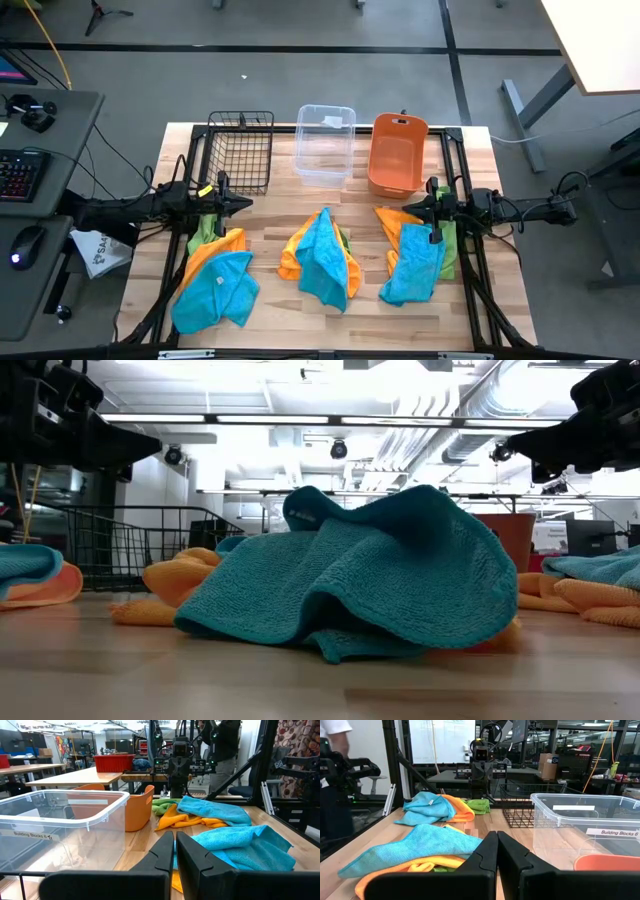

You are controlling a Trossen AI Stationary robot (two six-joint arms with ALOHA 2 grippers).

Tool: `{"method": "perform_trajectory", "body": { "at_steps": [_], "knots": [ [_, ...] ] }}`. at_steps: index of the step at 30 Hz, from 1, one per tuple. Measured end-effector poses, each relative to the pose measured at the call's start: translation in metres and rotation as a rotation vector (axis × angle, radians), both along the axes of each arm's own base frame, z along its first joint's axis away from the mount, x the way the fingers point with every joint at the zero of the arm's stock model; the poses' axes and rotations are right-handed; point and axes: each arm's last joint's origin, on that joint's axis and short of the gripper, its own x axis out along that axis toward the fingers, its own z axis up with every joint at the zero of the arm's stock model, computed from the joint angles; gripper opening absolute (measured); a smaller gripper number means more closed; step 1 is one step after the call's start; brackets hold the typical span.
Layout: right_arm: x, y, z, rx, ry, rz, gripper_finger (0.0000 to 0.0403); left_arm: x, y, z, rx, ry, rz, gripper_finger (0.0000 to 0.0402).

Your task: Sort microfiber towel by color & place in baskets

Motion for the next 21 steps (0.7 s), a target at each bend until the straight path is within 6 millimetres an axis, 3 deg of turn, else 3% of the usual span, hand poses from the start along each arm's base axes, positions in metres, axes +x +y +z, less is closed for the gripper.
{"method": "perform_trajectory", "body": {
  "at_steps": [13, 17, 21],
  "knots": [
    [0.0, 0.0, 0.0, 0.0, 0.0, 0.0, 0.0, 0.0, 0.0, 0.002, 0.012, -0.017, 0.002, 0.0007],
    [0.0, 0.0, 0.0, 0.0, 0.0, 0.0, 0.0, 0.0, 0.0, 0.008, -0.139, -0.092, -0.006, 0.0007],
    [0.0, 0.0, 0.0, 0.0, 0.0, 0.0, 0.0, -0.004, 0.001, 0.028, -0.486, -0.345, -0.034, 0.0007]
  ]
}}
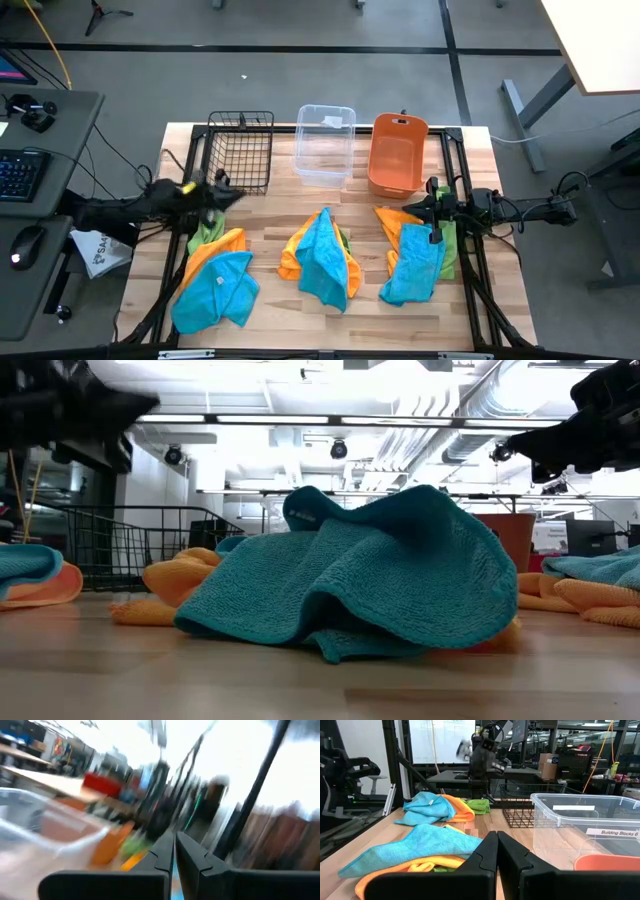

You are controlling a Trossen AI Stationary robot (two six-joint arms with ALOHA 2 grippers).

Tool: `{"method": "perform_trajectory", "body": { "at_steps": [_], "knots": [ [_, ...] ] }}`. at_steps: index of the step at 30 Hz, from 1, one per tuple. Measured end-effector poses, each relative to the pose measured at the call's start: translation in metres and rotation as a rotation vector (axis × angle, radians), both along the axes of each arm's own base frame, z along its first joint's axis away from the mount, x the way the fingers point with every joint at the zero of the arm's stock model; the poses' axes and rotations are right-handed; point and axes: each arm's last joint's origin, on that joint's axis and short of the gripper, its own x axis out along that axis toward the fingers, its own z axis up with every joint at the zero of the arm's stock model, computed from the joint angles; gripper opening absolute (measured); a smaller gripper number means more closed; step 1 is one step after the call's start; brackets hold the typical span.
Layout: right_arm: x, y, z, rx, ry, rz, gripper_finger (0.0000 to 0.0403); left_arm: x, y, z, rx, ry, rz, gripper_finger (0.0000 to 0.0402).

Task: Sort microfiber towel by color & place in baskets
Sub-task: Put the left blue towel into the wire basket

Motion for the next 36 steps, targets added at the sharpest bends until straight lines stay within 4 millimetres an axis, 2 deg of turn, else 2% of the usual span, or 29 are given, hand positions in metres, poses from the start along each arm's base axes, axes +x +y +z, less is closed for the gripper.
{"method": "perform_trajectory", "body": {
  "at_steps": [3, 5, 7, 9, 13, 17, 21, 23, 26, 32, 36],
  "knots": [
    [0.0, 0.0, 0.0, -0.001, 0.0, -0.001, 0.0, -0.002, 0.004, 0.014, -0.243, -0.193, 0.068, 0.0007],
    [0.0, 0.0, 0.0, 0.0, 0.0, 0.0, 0.0, 0.001, 0.005, 0.024, -0.259, -0.259, 0.076, 0.0007],
    [0.0, 0.0, 0.0, 0.0, -0.001, 0.0, 0.0, 0.01, 0.004, 0.04, -0.211, -0.247, 0.06, 0.0007],
    [0.0, 0.0, 0.0, 0.0, 0.0, 0.0, 0.0, 0.027, 0.001, 0.058, -0.144, -0.177, 0.036, 0.0007],
    [0.0, 0.0, 0.0, -0.001, -0.001, 0.0, 0.0, 0.075, -0.013, 0.089, -0.079, 0.051, -0.088, 0.001],
    [0.0, 0.0, 0.0, -0.001, -0.001, 0.0, 0.0, 0.112, -0.039, 0.107, -0.094, 0.455, -0.282, 0.0024],
    [0.0, 0.0, 0.0, -0.001, 0.0, 0.0, 0.0, 0.119, -0.072, 0.093, -0.114, 0.986, -0.425, 0.0044],
    [0.0, 0.0, 0.0, 0.0, 0.0, 0.0, 0.0, 0.112, -0.084, 0.084, -0.131, 1.218, -0.446, 0.0057],
    [0.0, 0.0, 0.0, -0.001, -0.001, 0.0, 0.0, 0.095, -0.101, 0.068, -0.13, 1.475, -0.468, 0.0082],
    [0.0, 0.0, 0.0, 0.0, 0.0, 0.0, 0.0, 0.078, -0.129, 0.051, -0.059, 1.594, -0.521, 0.0148],
    [0.0, 0.0, 0.0, 0.0, 0.0, 0.0, 0.0, 0.073, -0.137, 0.046, 0.058, 1.615, -0.528, 0.0185]
  ]
}}
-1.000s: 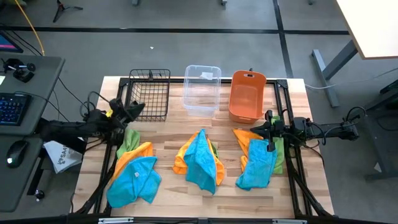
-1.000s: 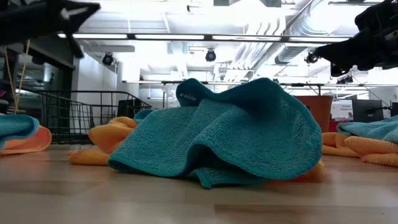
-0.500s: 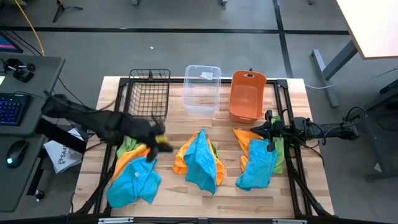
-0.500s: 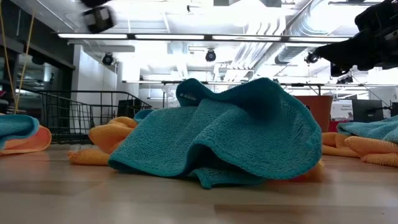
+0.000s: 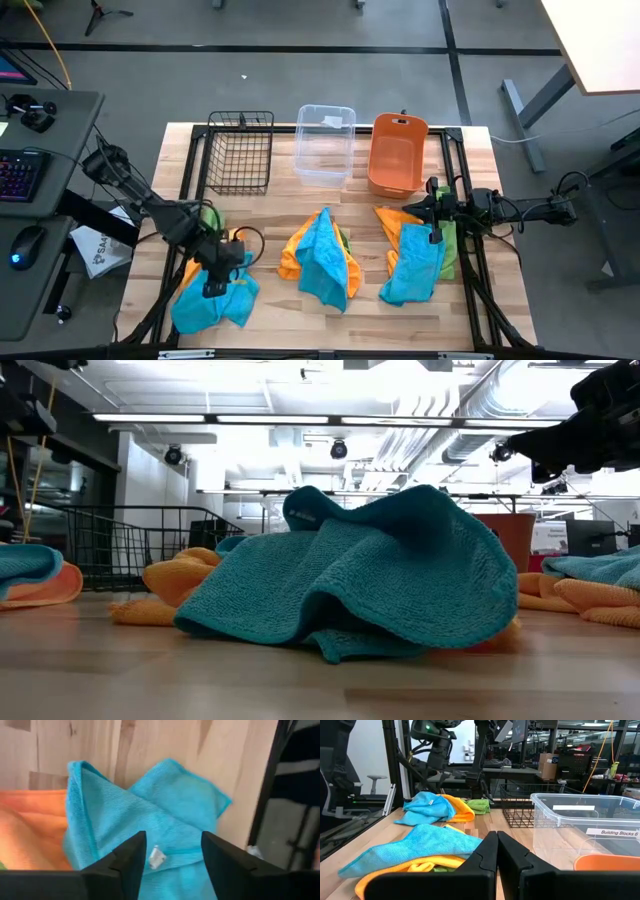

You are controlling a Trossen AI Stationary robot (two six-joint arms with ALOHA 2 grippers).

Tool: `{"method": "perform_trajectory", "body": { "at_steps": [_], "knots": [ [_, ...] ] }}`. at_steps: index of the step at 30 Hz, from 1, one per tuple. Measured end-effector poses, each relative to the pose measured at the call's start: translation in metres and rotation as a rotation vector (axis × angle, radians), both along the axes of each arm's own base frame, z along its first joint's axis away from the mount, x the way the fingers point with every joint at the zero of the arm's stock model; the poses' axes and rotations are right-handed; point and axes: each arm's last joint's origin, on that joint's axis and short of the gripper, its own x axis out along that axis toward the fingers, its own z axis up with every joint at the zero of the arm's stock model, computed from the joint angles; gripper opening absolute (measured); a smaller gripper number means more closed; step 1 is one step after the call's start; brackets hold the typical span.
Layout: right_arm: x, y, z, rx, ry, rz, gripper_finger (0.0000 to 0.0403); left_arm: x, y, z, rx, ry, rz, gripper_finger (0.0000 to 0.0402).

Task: Sort microfiber towel by color & place in baskets
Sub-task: Put the left blue towel into the wire basket

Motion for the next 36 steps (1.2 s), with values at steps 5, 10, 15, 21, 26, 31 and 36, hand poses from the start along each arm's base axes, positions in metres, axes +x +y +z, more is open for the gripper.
{"method": "perform_trajectory", "body": {
  "at_steps": [5, 10, 15, 21, 26, 31, 36],
  "knots": [
    [0.0, 0.0, 0.0, 0.001, 0.0, 0.0, 0.0, -0.002, 0.001, -0.006, 0.194, -0.057, -0.124, 0.0212],
    [0.0, 0.0, 0.0, 0.0, 0.0, 0.0, 0.0, 0.005, 0.006, -0.022, 0.323, -0.116, -0.224, 0.0216],
    [0.0, 0.0, 0.0, 0.001, 0.0, 0.0, 0.0, 0.003, 0.02, -0.048, 0.327, -0.06, -0.168, 0.0216],
    [0.0, 0.0, 0.0, 0.0, 0.0, 0.0, 0.0, 0.007, 0.028, -0.064, 0.269, -0.073, -0.068, 0.0216],
    [0.0, 0.0, 0.0, 0.0, 0.0, 0.0, 0.0, 0.007, 0.029, -0.077, 0.206, -0.097, -0.037, 0.0216],
    [0.0, 0.0, 0.0, -0.001, 0.0, 0.0, 0.0, 0.008, 0.031, -0.079, 0.193, -0.106, 0.018, 0.019],
    [0.0, 0.0, 0.0, 0.0, 0.0, 0.0, 0.0, 0.017, 0.029, -0.066, 0.163, -0.177, 0.005, 0.0056]
  ]
}}
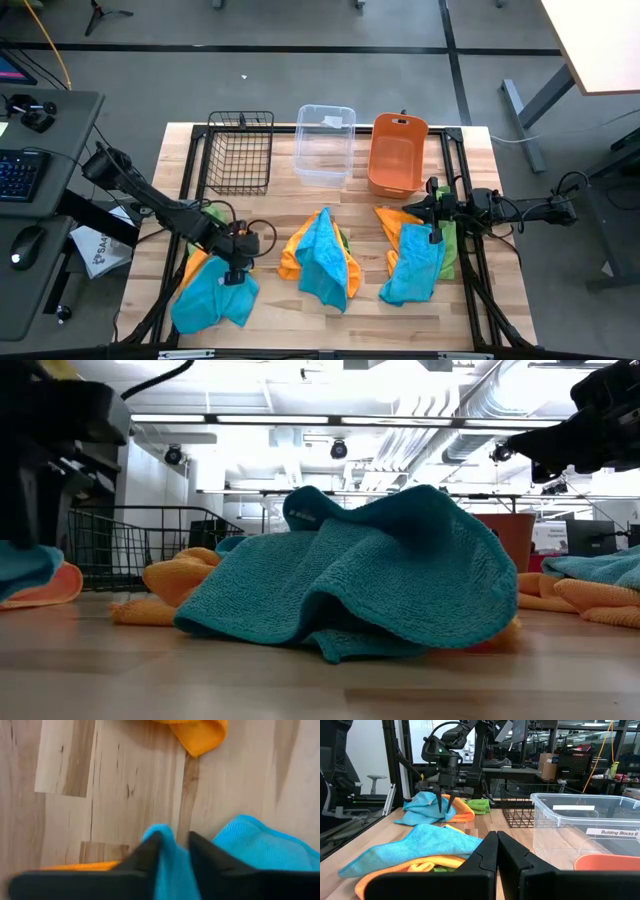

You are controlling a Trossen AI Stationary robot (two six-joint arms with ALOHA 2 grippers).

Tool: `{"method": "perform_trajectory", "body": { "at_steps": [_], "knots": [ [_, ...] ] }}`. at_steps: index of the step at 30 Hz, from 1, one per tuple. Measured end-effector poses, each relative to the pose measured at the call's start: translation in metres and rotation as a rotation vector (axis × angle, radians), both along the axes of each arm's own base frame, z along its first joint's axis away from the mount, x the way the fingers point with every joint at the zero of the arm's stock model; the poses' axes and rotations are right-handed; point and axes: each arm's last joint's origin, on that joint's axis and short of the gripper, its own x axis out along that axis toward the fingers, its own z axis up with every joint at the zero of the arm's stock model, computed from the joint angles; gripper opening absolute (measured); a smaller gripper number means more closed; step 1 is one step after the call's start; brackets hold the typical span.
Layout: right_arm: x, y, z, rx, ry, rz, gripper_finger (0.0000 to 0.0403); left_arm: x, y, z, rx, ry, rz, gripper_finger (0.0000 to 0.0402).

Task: Sort microfiber towel by color & place in baskets
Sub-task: Put the left blue towel into the wire basket

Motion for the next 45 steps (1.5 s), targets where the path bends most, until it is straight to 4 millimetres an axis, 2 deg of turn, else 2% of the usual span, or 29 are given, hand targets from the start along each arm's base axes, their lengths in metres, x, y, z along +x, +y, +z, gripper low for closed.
{"method": "perform_trajectory", "body": {
  "at_steps": [2, 8, 11, 14, 16, 18, 22, 25, 27, 31, 34, 38, 41, 45],
  "knots": [
    [0.0, 0.0, 0.0, 0.001, 0.0, 0.0, 0.0, 0.0, 0.001, 0.0, -0.003, 0.009, -0.008, 0.0016],
    [0.0, 0.0, 0.0, 0.0, 0.001, 0.0, 0.0, 0.005, 0.004, 0.006, -0.074, 0.037, -0.018, 0.0002],
    [0.0, 0.0, 0.0, 0.001, 0.0, 0.0, 0.0, 0.01, 0.002, 0.021, -0.091, 0.004, -0.059, 0.0001],
    [0.0, 0.0, 0.0, 0.0, 0.0, 0.0, 0.0, 0.016, 0.001, 0.048, -0.1, -0.072, -0.107, 0.0001],
    [0.0, 0.0, 0.0, 0.001, 0.0, 0.0, 0.0, 0.02, 0.003, 0.074, -0.108, -0.141, -0.131, 0.0001],
    [0.0, 0.0, 0.0, 0.0, 0.0, 0.0, 0.0, 0.022, 0.008, 0.108, -0.118, -0.238, -0.146, 0.0],
    [0.0, 0.0, 0.0, 0.0, 0.0, 0.0, 0.0, 0.016, 0.025, 0.19, -0.077, -0.468, -0.117, 0.0],
    [0.0, 0.0, 0.0, 0.001, 0.0, 0.0, 0.0, -0.001, 0.042, 0.249, 0.016, -0.637, -0.078, 0.0],
    [0.0, 0.0, 0.0, 0.0, 0.001, 0.0, 0.0, -0.016, 0.053, 0.282, 0.108, -0.721, -0.032, 0.0],
    [0.0, 0.0, 0.0, 0.0, 0.0, 0.0, 0.0, -0.048, 0.078, 0.328, 0.368, -0.803, 0.104, 0.0],
    [0.0, 0.0, 0.0, 0.001, 0.001, 0.0, 0.0, -0.067, 0.093, 0.343, 0.583, -0.77, 0.229, 0.0],
    [0.0, 0.0, 0.0, 0.001, 0.0, 0.0, 0.0, -0.079, 0.11, 0.343, 0.819, -0.64, 0.34, 0.0],
    [0.0, 0.0, 0.0, 0.0, 0.0, 0.0, 0.0, -0.077, 0.121, 0.338, 0.881, -0.551, 0.374, 0.0],
    [0.0, 0.0, 0.0, 0.0, 0.0, 0.0, 0.0, -0.068, 0.135, 0.324, 0.832, -0.531, 0.398, 0.0]
  ]
}}
